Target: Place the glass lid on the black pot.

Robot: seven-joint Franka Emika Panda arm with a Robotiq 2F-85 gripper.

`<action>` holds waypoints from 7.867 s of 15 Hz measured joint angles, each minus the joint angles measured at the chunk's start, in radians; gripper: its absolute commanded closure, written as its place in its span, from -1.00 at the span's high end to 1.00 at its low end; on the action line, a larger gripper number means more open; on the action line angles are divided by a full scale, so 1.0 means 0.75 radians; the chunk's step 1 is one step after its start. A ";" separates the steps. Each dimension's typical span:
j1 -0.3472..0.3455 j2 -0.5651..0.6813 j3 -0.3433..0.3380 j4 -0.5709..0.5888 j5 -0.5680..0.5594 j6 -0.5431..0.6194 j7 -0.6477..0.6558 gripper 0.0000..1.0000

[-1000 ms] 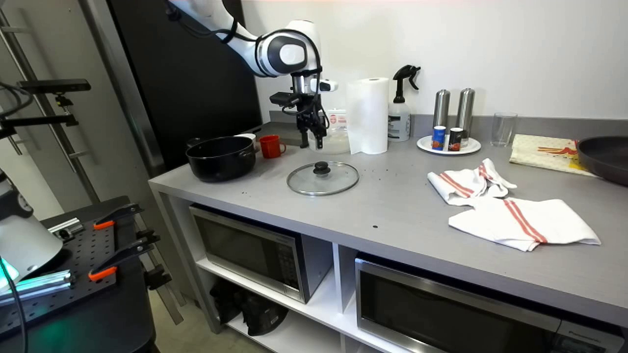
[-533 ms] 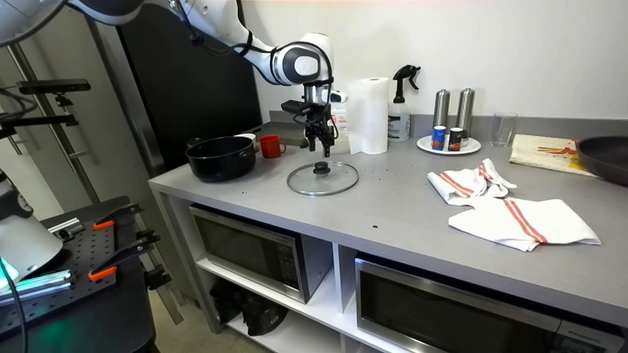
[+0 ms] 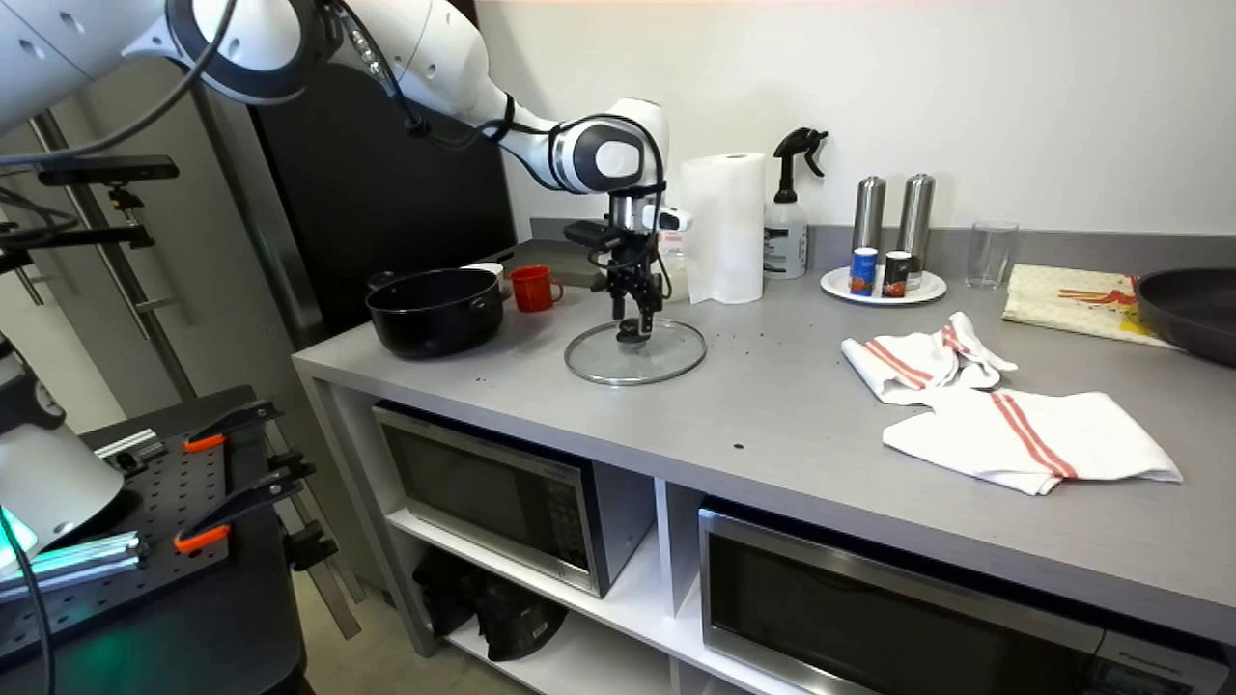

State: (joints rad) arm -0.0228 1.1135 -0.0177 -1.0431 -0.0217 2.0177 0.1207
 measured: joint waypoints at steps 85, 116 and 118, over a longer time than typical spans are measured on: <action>0.599 -0.731 0.220 -0.948 -0.270 0.263 0.239 -0.51; 0.624 -0.827 0.222 -1.087 -0.212 0.263 0.443 -0.51; 0.622 -0.826 0.222 -1.087 -0.212 0.263 0.443 -0.51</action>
State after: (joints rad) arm 0.4441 0.4942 0.1487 -1.8585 -0.1806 2.2146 0.4526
